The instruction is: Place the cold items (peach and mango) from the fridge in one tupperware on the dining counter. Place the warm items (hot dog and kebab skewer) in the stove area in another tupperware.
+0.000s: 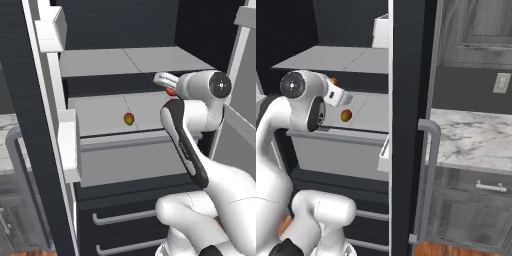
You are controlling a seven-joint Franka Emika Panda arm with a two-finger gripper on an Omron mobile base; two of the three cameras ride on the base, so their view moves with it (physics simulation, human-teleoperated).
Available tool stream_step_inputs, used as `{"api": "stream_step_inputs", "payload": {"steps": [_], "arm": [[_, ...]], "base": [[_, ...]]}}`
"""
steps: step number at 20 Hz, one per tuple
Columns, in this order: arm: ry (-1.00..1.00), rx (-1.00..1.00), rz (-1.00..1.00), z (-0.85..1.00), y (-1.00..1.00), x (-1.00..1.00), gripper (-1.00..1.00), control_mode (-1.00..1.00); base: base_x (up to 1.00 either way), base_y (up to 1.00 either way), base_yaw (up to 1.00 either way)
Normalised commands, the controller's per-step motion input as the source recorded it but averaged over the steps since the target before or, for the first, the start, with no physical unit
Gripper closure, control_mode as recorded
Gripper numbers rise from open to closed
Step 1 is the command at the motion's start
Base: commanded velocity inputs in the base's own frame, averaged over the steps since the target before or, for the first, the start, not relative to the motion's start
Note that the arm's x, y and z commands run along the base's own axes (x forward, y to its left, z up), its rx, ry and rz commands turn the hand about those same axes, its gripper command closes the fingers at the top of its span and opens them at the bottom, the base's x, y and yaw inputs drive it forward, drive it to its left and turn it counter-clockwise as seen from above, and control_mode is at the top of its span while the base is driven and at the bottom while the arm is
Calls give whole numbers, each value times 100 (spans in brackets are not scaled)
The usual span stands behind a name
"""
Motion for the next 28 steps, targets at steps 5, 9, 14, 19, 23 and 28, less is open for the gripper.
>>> {"api": "stream_step_inputs", "payload": {"steps": [5, 9, 14, 19, 23, 28], "arm": [[17, -35, 0, -57, -10, -100, 100, -100], [14, -22, -2, -84, -15, -100, 100, -100], [2, -1, 0, -53, -40, -99, 100, -100], [0, 0, 0, -46, -22, -61, 100, -100], [0, 0, 0, -35, -6, -34, 100, 100], [0, 0, 0, 0, 0, 0, 100, 100]], "base": [[0, 0, 0], [0, 0, 0], [0, 0, 0], [0, 0, 0], [-11, 0, 0], [-33, 22, 5]]}}
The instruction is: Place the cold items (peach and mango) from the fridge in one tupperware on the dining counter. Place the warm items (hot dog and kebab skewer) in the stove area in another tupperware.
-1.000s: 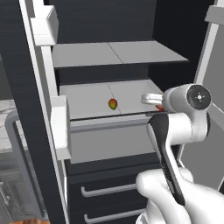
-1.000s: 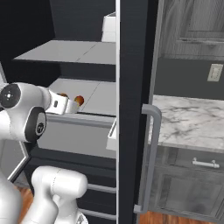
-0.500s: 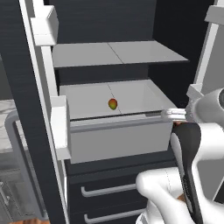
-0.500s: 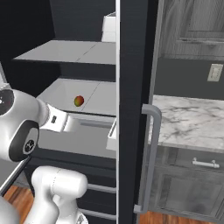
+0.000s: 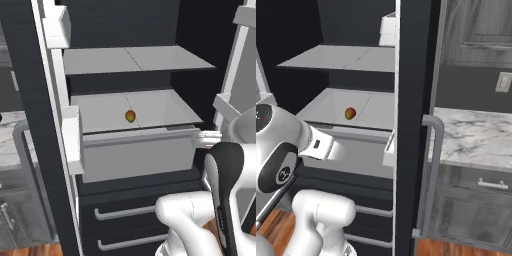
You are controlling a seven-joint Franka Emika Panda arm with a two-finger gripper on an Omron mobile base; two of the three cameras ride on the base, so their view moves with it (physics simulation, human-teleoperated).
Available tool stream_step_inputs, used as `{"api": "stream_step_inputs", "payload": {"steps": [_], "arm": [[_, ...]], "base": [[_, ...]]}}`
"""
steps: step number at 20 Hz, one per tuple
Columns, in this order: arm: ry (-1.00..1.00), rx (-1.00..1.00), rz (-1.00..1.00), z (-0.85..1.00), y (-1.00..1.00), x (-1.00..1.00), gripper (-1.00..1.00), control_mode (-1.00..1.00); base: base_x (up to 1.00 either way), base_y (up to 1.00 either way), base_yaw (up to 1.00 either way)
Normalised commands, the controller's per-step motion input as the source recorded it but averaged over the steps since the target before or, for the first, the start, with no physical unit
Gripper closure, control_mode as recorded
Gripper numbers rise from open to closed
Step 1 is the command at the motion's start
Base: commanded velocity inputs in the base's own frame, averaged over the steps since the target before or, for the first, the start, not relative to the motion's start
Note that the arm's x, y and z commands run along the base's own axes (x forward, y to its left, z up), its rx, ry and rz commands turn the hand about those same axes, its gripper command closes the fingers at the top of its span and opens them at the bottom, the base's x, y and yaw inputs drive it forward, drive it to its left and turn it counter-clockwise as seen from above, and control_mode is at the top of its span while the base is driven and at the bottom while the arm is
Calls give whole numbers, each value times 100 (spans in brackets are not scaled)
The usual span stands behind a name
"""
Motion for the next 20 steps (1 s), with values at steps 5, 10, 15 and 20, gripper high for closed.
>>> {"api": "stream_step_inputs", "payload": {"steps": [5, 10, 15, 20], "arm": [[0, 0, 0, 0, 0, 0, 100, 100], [0, 0, 0, 0, 0, 0, 100, 100], [0, 0, 0, 0, 0, 0, 100, 100], [0, 0, 0, 0, 0, 0, 100, 100]], "base": [[-38, 22, -5], [-38, 9, -33], [-57, 40, -40], [-66, 66, -45]]}}
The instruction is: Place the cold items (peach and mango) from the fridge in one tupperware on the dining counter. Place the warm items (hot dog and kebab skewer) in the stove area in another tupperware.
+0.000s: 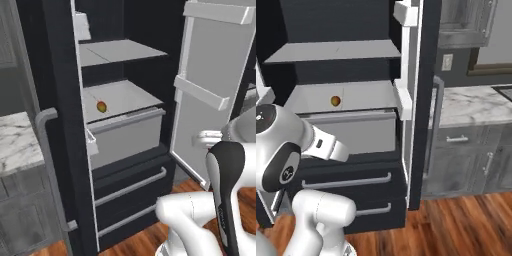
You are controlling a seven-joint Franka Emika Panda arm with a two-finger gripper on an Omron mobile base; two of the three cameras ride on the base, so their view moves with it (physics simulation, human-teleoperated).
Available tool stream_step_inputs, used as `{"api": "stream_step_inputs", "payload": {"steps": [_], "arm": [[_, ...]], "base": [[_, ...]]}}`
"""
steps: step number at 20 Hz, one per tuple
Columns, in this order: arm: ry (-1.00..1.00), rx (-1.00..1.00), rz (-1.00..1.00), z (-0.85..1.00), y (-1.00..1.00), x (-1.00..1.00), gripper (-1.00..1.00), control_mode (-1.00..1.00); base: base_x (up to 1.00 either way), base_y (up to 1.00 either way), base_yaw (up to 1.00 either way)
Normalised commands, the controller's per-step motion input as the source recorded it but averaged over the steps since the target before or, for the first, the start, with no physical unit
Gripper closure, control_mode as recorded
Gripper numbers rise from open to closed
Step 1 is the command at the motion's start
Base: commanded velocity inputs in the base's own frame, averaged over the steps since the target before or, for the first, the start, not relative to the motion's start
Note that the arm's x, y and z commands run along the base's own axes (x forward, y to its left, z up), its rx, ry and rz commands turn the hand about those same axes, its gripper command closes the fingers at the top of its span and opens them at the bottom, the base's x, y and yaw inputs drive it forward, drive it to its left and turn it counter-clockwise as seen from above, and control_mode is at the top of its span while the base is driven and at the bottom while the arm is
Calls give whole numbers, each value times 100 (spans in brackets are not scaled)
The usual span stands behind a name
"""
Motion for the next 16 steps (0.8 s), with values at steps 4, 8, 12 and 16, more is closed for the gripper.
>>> {"api": "stream_step_inputs", "payload": {"steps": [4, 8, 12, 16], "arm": [[0, 0, 0, 0, 0, 0, 100, 100], [0, 0, 0, 0, 0, 0, 100, 100], [0, 0, 0, 0, 0, 0, 100, 100], [0, 0, 0, 0, 0, 0, 100, 100]], "base": [[-61, 67, -47], [-63, 53, -50], [-62, 42, -55], [-42, 6, -63]]}}
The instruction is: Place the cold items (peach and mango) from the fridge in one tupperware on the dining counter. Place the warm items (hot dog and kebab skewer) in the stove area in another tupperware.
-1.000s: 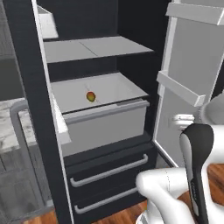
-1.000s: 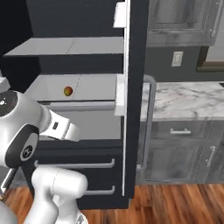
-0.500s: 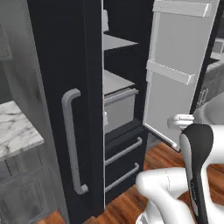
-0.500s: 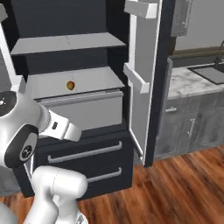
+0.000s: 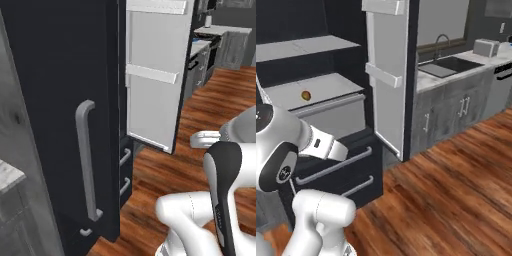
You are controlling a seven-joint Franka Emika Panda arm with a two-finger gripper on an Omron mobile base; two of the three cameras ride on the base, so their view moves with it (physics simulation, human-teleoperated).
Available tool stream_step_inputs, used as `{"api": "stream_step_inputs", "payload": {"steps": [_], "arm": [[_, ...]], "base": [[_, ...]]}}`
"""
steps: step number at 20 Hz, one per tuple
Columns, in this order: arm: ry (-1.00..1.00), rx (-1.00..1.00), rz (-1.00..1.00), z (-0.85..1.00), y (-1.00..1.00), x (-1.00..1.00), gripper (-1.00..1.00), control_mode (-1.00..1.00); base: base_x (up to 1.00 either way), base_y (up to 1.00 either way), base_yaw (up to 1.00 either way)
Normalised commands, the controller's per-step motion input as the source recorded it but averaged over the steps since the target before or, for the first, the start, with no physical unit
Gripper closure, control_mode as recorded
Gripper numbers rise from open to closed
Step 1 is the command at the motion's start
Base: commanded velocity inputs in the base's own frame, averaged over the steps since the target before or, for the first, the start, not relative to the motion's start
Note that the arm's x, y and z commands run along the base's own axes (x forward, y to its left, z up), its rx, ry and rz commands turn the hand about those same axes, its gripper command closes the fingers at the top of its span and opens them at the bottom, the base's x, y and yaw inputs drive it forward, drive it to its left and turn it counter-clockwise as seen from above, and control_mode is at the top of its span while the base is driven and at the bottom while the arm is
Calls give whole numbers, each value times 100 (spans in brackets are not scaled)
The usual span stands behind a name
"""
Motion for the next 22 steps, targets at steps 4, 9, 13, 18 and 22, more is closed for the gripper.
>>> {"api": "stream_step_inputs", "payload": {"steps": [4, 9, 13, 18, 22], "arm": [[0, 0, 0, 0, 0, 0, 100, 100], [0, 0, 0, 0, 0, 0, 100, 100], [0, 0, 0, 0, 0, 0, 100, 100], [0, 0, 0, 0, 0, 0, 100, 100], [0, 0, 0, 0, 0, 0, 100, 100]], "base": [[-24, -16, -70], [-25, -25, -66], [-29, -18, -61], [-21, -17, -59], [-8, -21, -58]]}}
